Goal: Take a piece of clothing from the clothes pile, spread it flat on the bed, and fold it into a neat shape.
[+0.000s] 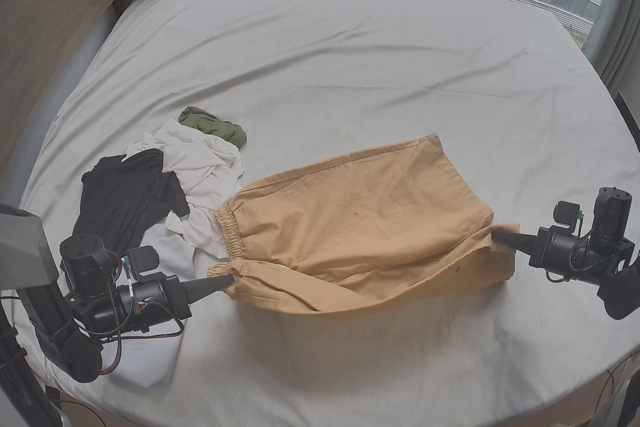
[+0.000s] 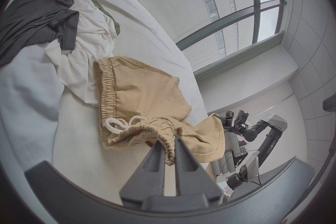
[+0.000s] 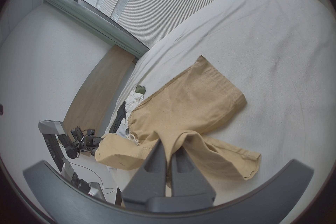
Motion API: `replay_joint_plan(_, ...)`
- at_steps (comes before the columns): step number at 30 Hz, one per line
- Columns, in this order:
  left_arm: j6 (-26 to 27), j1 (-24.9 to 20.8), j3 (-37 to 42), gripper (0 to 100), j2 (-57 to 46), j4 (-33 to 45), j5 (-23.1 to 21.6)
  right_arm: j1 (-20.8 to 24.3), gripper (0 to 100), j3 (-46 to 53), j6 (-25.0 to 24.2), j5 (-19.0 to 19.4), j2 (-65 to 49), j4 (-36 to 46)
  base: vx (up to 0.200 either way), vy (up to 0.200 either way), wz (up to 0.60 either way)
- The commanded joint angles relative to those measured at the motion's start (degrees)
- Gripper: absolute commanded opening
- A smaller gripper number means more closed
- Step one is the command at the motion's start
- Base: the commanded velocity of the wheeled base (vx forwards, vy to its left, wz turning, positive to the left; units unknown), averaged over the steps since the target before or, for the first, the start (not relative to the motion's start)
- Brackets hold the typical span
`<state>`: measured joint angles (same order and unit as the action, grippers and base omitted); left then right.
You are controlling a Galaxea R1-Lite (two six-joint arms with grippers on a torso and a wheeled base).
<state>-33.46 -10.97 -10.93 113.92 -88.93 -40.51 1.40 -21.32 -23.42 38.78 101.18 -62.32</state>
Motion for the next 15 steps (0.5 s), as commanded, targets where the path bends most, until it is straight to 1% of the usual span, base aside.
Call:
replay_joint_plan(1, -0.02, -0.01, -0.58, 0, -0.1, -0.01, -0.01, 0.0, 0, -0.83, -0.05, -0.02, -0.02, -0.26, 0.0, 0.0, 0.0)
replay_joint_plan(5, -0.02, -0.1, -1.28, 0, -0.19, -0.1, 0.69, 0.18, 0, -1.97, -0.49, -0.02, -0.02, -0.26, 0.0, 0.0, 0.0)
replay_joint_plan(8, -0.29, -0.28, -2.25, 0, -0.19, -0.1, 2.54, 0.36, 0, -2.94, -2.25, 0.07, -0.02, -0.26, 0.0, 0.0, 0.0)
replay_joint_plan(10, -0.46, -0.37, -2.6, 0, -0.1, -0.1, 3.6, 0.44, 0, -4.96, -3.48, -0.02, 0.24, -0.17, 0.0, 0.0, 0.0)
replay_joint_plan(15, -0.46, -0.89, -2.78, 0, -0.1, -0.1, 3.95, 0.09, 0, -9.88, -4.09, -0.11, 1.03, 1.41, 0.0, 0.0, 0.0)
